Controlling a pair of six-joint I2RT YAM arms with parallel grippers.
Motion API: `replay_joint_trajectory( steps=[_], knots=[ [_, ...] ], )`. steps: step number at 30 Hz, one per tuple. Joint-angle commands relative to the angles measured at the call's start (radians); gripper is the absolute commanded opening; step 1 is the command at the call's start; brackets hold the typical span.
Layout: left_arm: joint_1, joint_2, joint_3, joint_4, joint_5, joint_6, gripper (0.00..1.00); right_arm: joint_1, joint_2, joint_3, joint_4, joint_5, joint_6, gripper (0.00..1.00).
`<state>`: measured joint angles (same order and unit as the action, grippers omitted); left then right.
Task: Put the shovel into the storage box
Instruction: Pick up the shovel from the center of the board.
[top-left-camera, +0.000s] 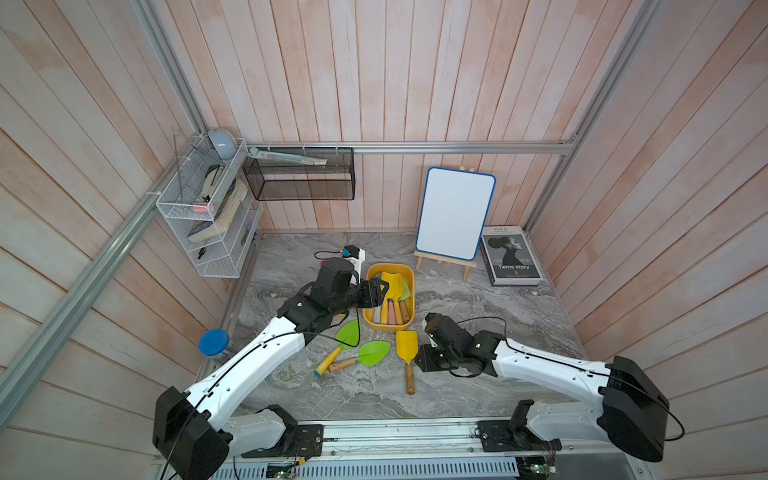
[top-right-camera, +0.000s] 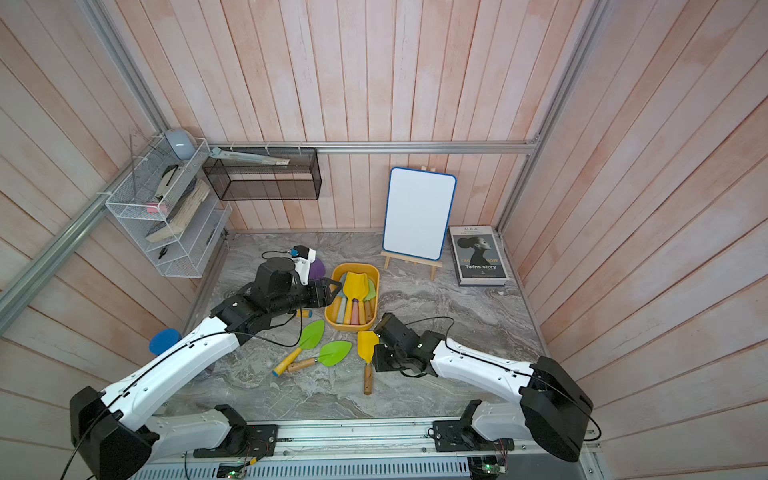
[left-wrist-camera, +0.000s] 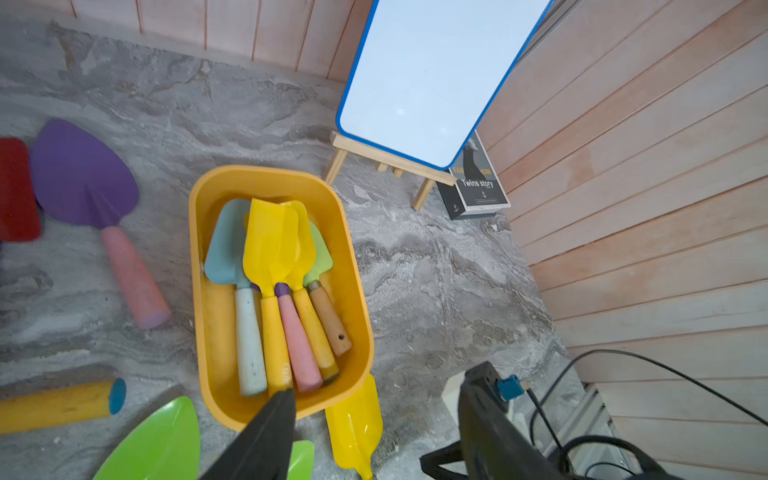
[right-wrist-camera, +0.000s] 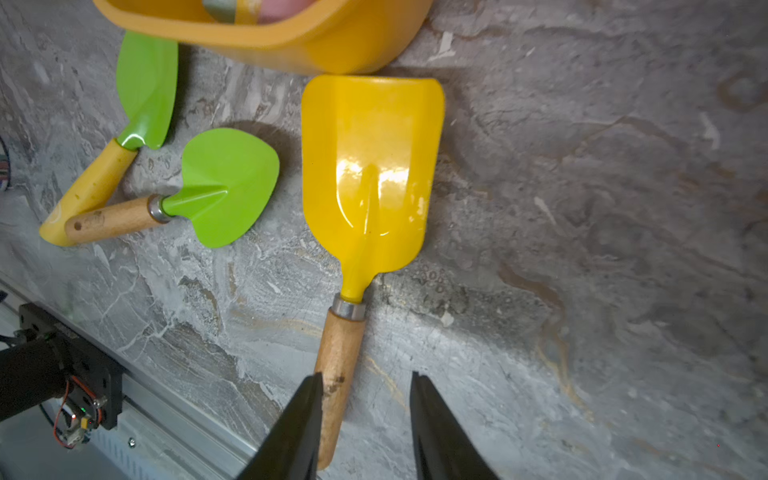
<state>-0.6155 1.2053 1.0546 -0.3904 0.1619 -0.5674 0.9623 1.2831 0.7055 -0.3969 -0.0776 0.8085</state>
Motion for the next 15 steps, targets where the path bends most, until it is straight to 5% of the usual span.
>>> replay_joint_trajectory(
  steps=[1,15],
  knots=[
    [-0.001,-0.057,-0.045,0.046,0.084,-0.072,0.67,0.052,0.021,-0.009,0.024,-0.003,0.062,0.40],
    [-0.036,-0.163,-0.155,0.035,0.084,-0.121,0.68,0.190,0.147,-0.009,0.015,0.077,0.247,0.41]
  ],
)
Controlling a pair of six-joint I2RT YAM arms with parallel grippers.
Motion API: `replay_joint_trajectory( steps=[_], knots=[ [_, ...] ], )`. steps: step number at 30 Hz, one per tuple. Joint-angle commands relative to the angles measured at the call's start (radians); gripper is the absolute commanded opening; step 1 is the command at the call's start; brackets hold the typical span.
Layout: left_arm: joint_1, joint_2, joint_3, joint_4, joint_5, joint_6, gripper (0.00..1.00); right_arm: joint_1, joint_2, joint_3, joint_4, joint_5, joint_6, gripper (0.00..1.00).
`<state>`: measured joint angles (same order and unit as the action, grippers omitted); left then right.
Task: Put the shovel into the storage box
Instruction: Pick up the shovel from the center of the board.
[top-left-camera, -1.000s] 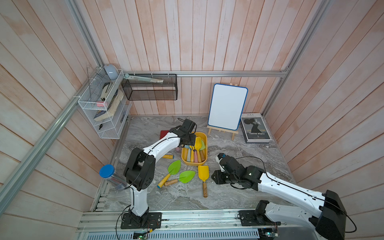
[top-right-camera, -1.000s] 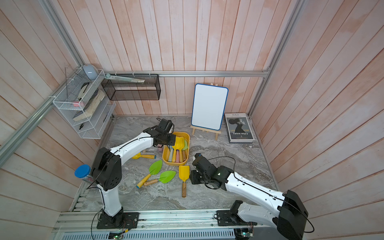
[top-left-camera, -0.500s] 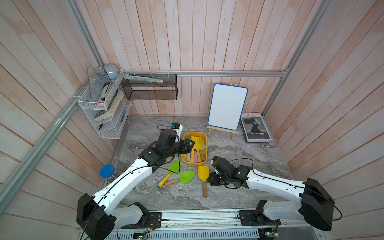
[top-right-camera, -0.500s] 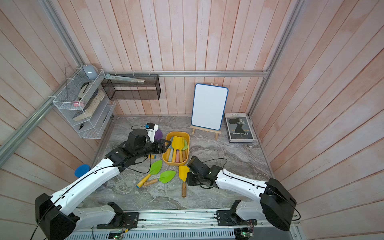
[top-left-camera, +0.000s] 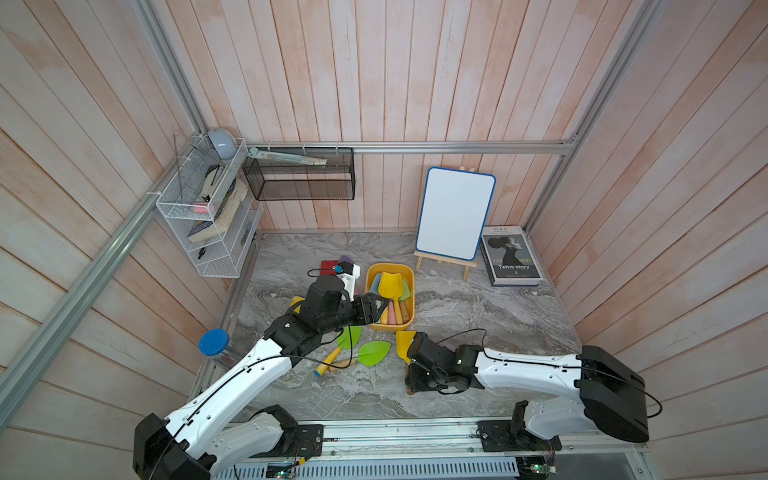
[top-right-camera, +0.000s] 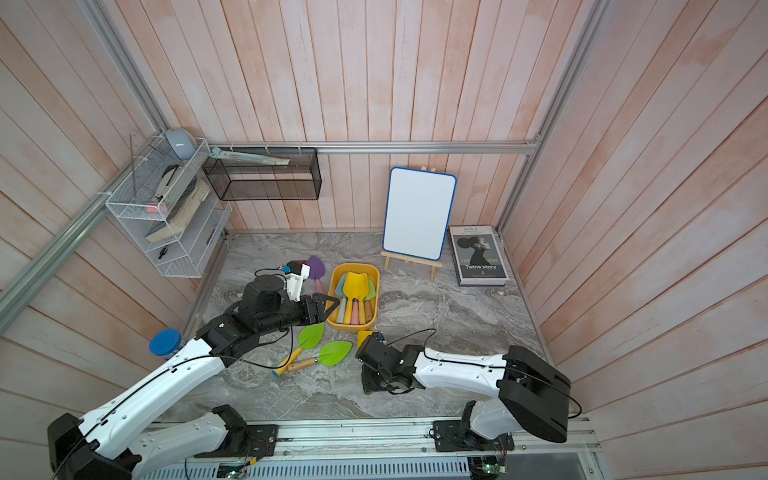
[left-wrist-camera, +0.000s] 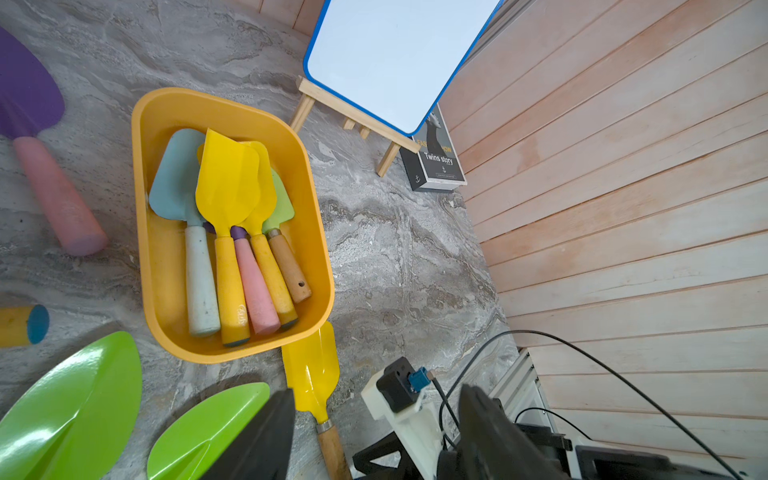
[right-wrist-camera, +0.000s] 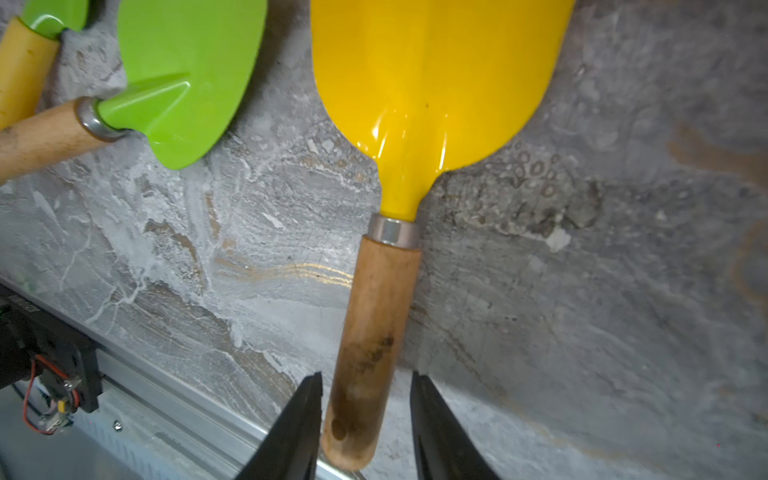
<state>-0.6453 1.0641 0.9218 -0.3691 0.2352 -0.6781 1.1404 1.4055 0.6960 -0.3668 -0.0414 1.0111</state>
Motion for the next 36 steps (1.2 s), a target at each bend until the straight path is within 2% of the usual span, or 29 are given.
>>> replay_joint_trajectory(
  steps=[1,7,9,21,26,36],
  knots=[
    [-0.007,-0.026,-0.021,0.011,0.007,-0.011,0.68,0.013,0.033,0.004,-0.013,0.041,0.047,0.41],
    [-0.007,-0.041,-0.010,-0.018,-0.012,0.008,0.67,0.022,0.084,0.033,-0.024,0.051,0.059,0.40],
    [-0.008,-0.042,-0.009,-0.019,-0.013,0.011,0.67,0.021,0.094,0.039,-0.032,0.057,0.060,0.37],
    [-0.011,-0.039,-0.040,0.033,0.038,-0.027,0.68,0.022,0.058,0.037,-0.067,0.084,0.058,0.01],
    [-0.029,-0.027,-0.084,0.076,0.069,-0.065,0.67,0.022,-0.037,0.008,-0.106,0.123,0.077,0.00],
    [-0.138,0.088,-0.123,0.166,0.028,-0.107,0.68,0.014,-0.257,-0.027,-0.244,0.218,0.139,0.00]
  ],
)
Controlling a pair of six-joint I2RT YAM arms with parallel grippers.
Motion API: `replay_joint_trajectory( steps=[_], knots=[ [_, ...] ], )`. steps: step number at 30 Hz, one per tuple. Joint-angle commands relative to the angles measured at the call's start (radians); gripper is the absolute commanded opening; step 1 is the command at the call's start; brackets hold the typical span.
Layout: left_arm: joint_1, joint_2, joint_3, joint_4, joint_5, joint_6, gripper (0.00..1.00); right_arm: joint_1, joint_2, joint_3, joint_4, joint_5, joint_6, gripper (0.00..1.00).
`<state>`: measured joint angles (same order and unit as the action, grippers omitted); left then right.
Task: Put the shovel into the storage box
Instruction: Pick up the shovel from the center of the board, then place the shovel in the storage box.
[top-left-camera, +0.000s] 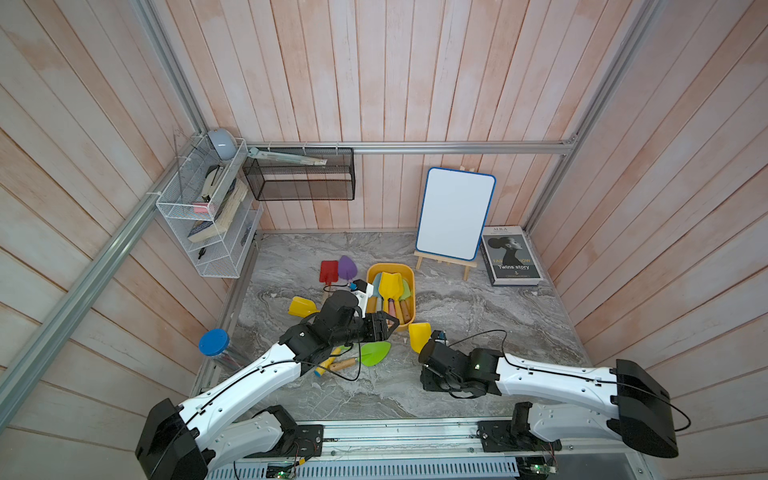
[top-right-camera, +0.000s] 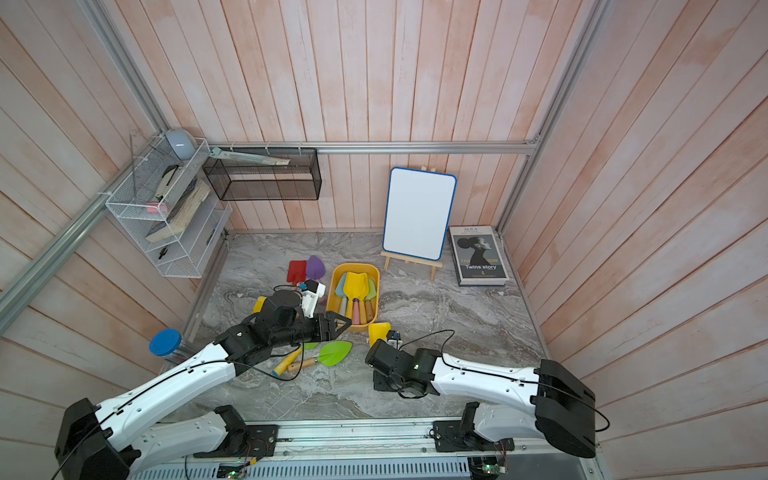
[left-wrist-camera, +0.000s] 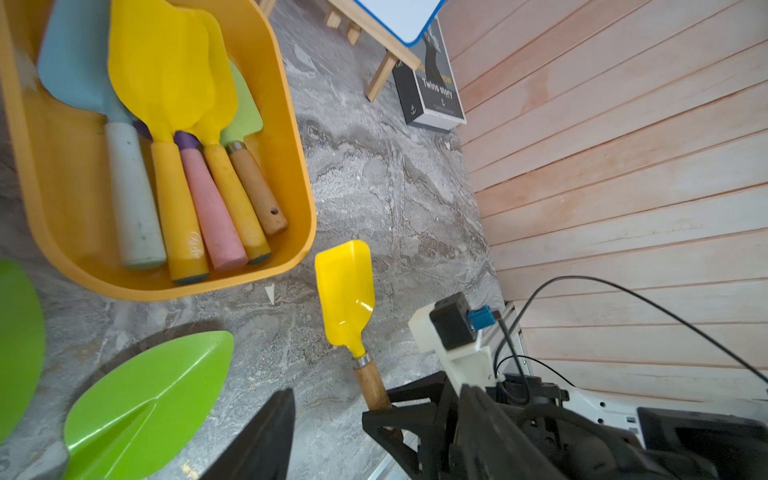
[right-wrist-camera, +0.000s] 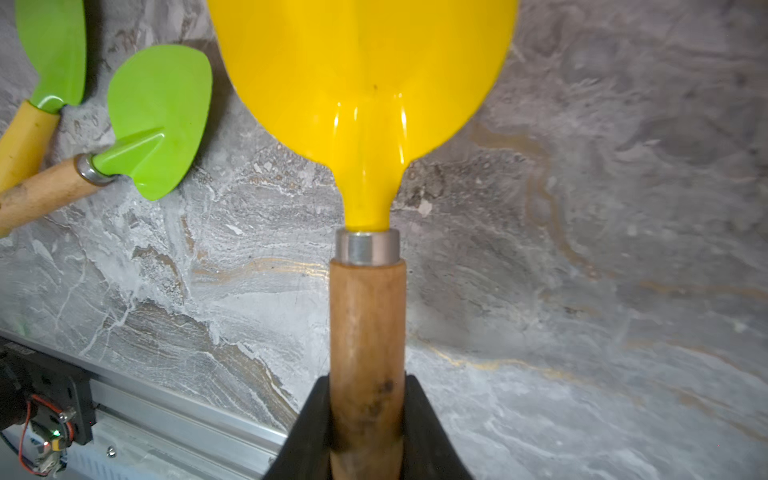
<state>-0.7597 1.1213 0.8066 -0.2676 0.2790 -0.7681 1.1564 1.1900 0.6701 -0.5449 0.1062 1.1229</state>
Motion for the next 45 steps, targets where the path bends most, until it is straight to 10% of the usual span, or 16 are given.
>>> replay_joint_trajectory(
  steps=[1,18,45],
  knots=[
    [-0.032,0.051,-0.003,0.074,-0.022,-0.017,0.68,-0.003,-0.054,0.004,-0.075,0.076,0.028,0.00],
    [-0.104,0.365,0.158,0.153,-0.131,0.010,0.63,-0.015,-0.039,0.128,-0.111,0.102,-0.044,0.00],
    [-0.112,0.455,0.169,0.198,-0.134,0.007,0.14,-0.023,-0.040,0.147,-0.083,0.081,-0.075,0.00]
  ],
)
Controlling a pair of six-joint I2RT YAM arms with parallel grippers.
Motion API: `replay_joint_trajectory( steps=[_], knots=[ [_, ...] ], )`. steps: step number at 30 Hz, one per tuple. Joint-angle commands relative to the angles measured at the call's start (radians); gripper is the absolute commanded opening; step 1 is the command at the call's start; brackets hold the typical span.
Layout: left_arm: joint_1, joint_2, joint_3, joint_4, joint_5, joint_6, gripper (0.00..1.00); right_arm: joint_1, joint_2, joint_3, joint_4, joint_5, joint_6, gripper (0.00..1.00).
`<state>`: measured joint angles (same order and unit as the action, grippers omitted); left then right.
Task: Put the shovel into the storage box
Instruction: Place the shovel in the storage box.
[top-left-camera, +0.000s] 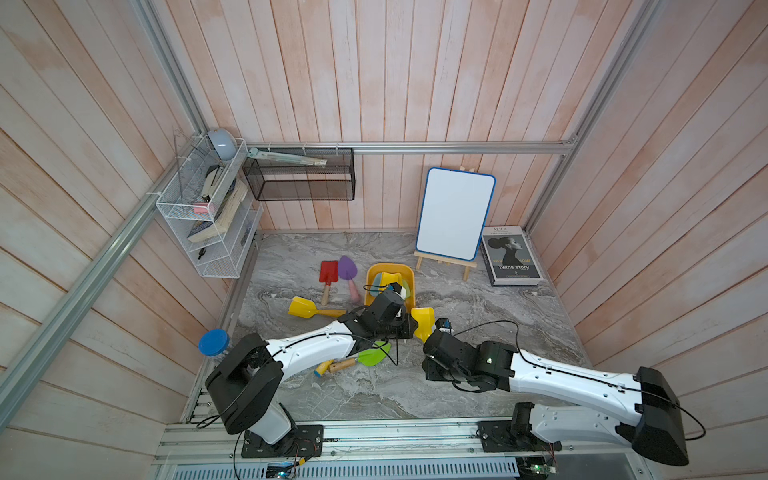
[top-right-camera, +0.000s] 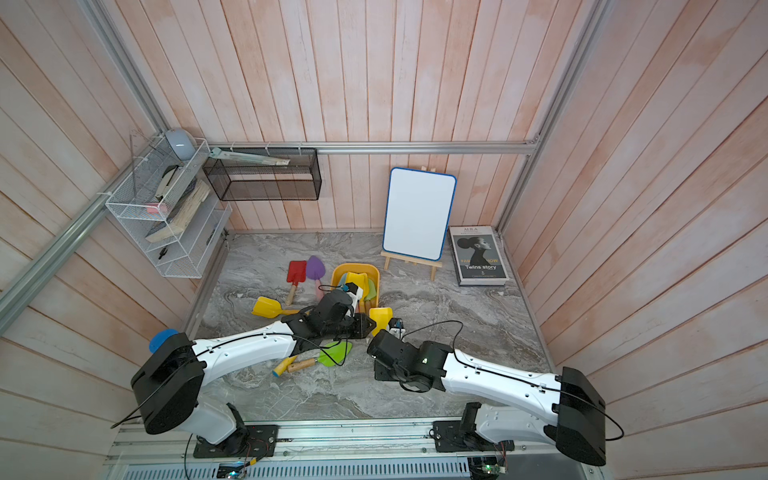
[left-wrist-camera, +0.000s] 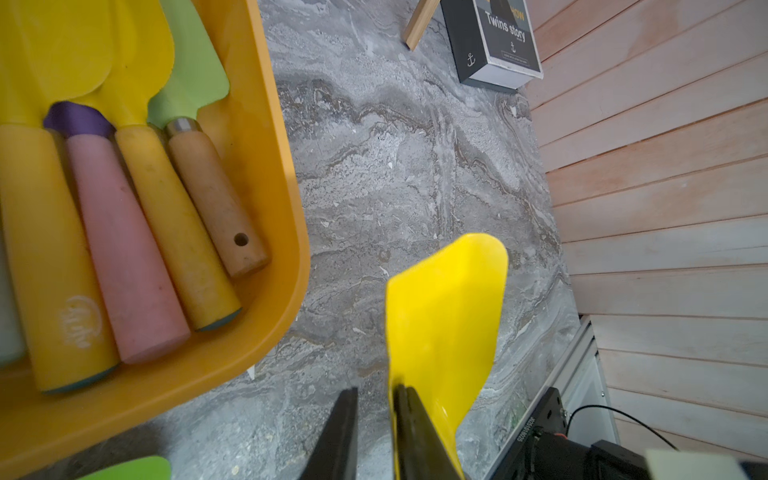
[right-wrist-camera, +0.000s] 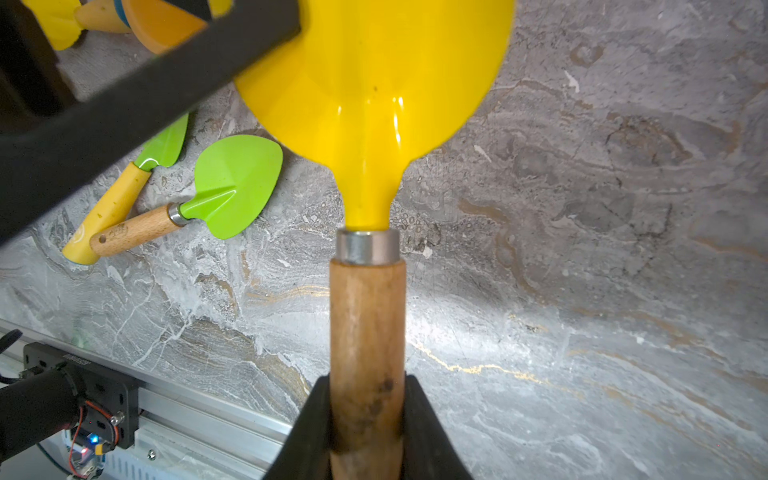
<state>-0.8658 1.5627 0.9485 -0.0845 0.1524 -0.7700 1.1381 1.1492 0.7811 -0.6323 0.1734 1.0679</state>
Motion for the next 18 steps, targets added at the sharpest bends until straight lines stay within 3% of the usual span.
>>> replay_joint_trajectory(
  steps=[1,6,12,18],
  knots=[
    [-0.006,0.013,0.027,0.013,-0.008,0.009,0.12,-0.005,0.000,0.037,0.005,0.014,-0.020,0.00],
    [-0.007,0.008,0.028,0.002,-0.022,0.010,0.03,-0.007,0.001,0.040,0.008,0.015,-0.023,0.00],
    [-0.006,0.002,0.049,-0.039,-0.046,0.034,0.03,-0.009,-0.007,0.046,0.008,0.019,-0.029,0.26],
    [0.041,0.000,0.120,-0.114,-0.050,0.099,0.03,-0.014,-0.020,0.042,0.015,0.019,-0.041,0.32]
  ],
)
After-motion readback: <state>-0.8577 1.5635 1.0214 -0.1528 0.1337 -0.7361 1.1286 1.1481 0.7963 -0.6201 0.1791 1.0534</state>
